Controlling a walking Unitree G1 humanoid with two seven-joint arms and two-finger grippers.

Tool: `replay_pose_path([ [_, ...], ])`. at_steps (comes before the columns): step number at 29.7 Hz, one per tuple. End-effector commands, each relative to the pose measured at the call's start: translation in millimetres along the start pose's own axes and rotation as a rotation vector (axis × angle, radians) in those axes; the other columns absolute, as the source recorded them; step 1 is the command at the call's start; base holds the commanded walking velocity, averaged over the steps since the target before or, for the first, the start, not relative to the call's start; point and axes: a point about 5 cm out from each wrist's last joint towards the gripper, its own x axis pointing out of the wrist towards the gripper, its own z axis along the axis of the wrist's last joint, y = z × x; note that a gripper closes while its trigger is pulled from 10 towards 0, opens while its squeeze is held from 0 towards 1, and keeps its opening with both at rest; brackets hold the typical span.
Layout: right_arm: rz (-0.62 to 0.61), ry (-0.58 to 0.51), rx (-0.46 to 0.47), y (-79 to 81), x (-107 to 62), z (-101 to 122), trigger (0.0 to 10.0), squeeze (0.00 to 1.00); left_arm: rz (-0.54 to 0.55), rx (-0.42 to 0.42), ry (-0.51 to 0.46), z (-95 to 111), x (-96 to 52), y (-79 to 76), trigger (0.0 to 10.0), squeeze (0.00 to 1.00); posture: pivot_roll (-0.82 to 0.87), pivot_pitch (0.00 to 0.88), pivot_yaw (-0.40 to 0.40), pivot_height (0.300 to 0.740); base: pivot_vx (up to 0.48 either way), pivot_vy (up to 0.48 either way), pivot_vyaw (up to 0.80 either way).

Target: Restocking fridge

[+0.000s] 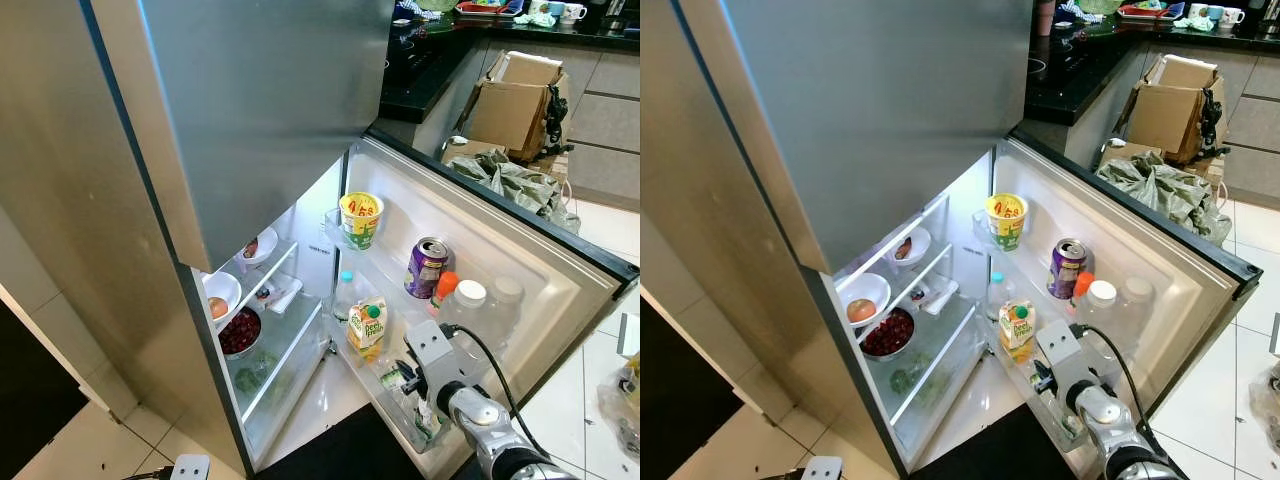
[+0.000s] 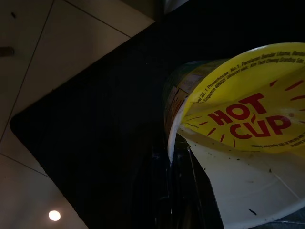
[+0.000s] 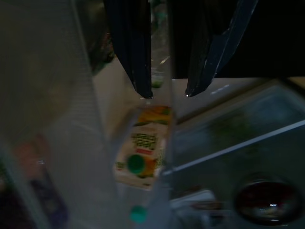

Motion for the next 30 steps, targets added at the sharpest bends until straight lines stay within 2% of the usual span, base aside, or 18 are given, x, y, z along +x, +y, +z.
replay_pose_path([
  [1, -0.11, -0.004, 0.008, -19.8, -1.3, 4, 10.0, 0.0, 0.002, -0.012, 0.04, -12, -1.6, 0.2, 10.0, 0.0, -0.04, 0.0, -0.004, 0.74, 0.0, 0.0, 0.0],
  [4, -0.142, -0.004, 0.008, -25.4, -2.6, 4, 10.0, 0.0, 0.002, -0.011, 0.039, -12, -1.6, 0.3, 10.0, 0.0, -0.04, 0.0, -0.004, 0.74, 0.0, 0.0, 0.0],
  [5, -0.182, -0.008, 0.019, -32.1, -4.2, 4, 10.0, 0.0, 0.002, -0.012, 0.038, -11, -1.5, 0.3, 10.0, 0.0, -0.04, 0.0, -0.003, 0.74, 0.0, 0.0, 0.0],
  [8, -0.204, -0.009, 0.021, -35.3, -4.9, 4, 10.0, 0.0, 0.002, -0.012, 0.037, -11, -1.5, 0.3, 10.0, 0.0, -0.04, 0.0, -0.003, 0.74, 0.0, 0.0, 0.0],
  [13, -0.321, 0.029, -0.006, -57.2, -12.3, 0, 10.0, 0.0, 0.002, -0.014, 0.034, -10, -1.4, 0.6, 10.0, 0.0, -0.04, 0.0, -0.003, 0.74, 0.0, 0.0, 0.0],
  [14, -0.321, 0.029, -0.006, -57.2, -12.3, 0, 10.0, 0.0, 0.002, -0.014, 0.034, -10, -1.4, 0.6, 10.0, 0.0, -0.04, 0.0, -0.003, 0.74, 0.0, 0.0, 0.0],
  [17, -0.394, 0.066, -0.004, -74.6, -20.6, -6, 10.0, 0.0, 0.004, -0.016, 0.035, -11, -1.6, 1.5, 10.0, 0.0, -0.04, 0.0, -0.002, 0.74, 0.0, 0.0, 0.0],
  [19, -0.394, 0.066, -0.004, -74.6, -20.6, -6, 10.0, 0.0, 0.004, -0.016, 0.035, -11, -1.6, 1.5, 10.0, 0.0, -0.04, 0.0, -0.002, 0.74, 0.0, 0.0, 0.0],
  [22, -0.489, 0.134, -0.026, -93.8, -34.7, -19, 10.0, 0.0, 0.008, -0.016, 0.037, -12, -2.2, 3.5, 10.0, 0.0, -0.03, 0.0, -0.001, 0.74, 0.0, 0.0, 0.0],
  [30, -0.595, 0.19, -0.046, -113.6, -51.1, -29, 10.0, 0.0, 0.01, -0.014, 0.031, -10, -2.3, 5.4, 10.0, 0.0, -0.03, 0.0, 0.004, 0.74, 0.0, 0.0, 0.0],
])
